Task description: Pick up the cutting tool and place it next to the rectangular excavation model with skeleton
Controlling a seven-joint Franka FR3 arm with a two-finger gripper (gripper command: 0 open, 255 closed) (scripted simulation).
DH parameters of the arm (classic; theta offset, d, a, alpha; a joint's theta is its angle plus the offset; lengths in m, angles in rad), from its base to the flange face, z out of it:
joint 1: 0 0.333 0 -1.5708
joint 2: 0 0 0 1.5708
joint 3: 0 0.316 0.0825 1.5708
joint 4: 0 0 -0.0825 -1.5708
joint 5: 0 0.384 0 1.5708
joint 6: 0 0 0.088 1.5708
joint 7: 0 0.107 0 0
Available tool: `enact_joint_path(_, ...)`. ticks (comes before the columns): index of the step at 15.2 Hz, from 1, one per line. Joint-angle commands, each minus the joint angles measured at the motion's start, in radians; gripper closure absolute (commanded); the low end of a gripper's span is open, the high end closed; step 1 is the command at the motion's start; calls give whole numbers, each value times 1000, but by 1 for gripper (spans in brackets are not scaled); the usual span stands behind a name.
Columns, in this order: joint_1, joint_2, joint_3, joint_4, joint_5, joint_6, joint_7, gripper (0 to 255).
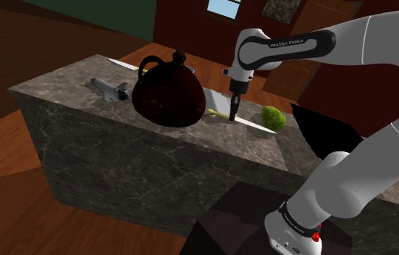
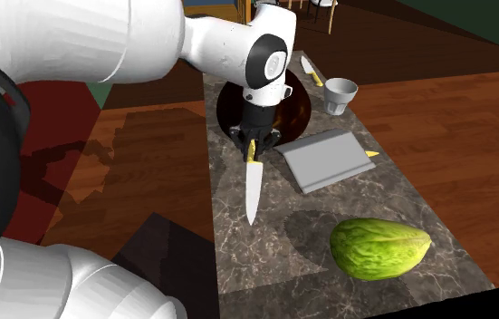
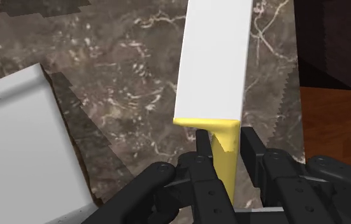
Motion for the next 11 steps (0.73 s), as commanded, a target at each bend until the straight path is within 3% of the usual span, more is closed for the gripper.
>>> enact_joint_path(1,0,-9,1,20,-1,-29,2,255)
enact_joint_path(11,2,-39,6,126,-3,-165,7,255)
